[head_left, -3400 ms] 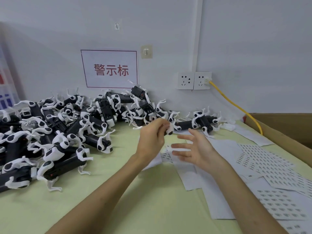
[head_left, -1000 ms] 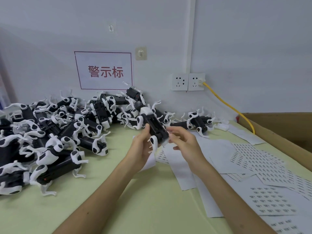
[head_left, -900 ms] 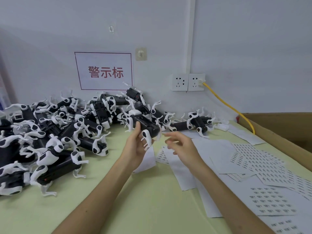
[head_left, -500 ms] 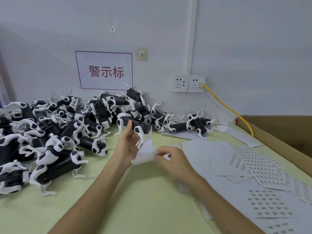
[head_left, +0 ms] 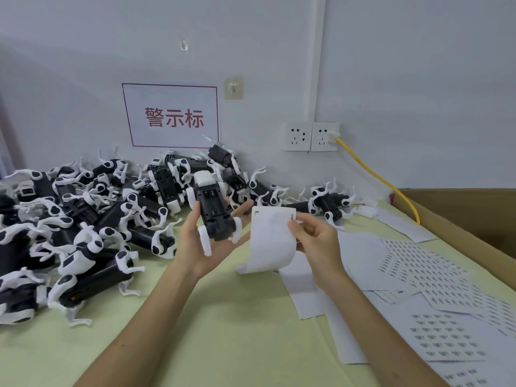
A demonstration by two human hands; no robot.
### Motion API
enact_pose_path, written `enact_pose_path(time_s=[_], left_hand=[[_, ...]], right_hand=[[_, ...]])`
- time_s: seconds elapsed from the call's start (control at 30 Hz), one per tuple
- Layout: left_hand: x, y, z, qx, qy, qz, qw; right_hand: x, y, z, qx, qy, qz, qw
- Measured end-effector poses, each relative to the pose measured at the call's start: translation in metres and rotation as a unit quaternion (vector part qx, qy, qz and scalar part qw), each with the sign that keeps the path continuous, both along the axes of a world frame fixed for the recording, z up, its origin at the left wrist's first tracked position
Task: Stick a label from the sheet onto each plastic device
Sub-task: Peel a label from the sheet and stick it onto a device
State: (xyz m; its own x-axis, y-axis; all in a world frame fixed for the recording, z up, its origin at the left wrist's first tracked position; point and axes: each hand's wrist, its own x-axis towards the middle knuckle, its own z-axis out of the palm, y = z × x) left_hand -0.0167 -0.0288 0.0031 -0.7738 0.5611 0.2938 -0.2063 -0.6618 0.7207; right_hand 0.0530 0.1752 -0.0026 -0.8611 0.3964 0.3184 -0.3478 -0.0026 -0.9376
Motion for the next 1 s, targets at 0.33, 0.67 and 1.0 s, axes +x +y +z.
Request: enact_pose_path(time_s=[0.33, 0.67, 1.0], left_hand=[[0.006, 0.009, -0.010, -0.047, -0.002, -0.081, 0.996], [0.017, 0.016, -0.001, -0.167, 0.118, -0.096, 0.974], [0.021, 0.019, 0.003, -0.268, 0.137, -0.079, 0.950]], right_hand=[[0.004, -0.010, -0.004, 0.115, 0.117, -0.114, 0.980], [0.002, -0.008, -0.004, 0.138, 0.109, -0.129, 0.976], [0.002, -0.006, -0.001, 0.198, 0.114, -0.143, 0.963]])
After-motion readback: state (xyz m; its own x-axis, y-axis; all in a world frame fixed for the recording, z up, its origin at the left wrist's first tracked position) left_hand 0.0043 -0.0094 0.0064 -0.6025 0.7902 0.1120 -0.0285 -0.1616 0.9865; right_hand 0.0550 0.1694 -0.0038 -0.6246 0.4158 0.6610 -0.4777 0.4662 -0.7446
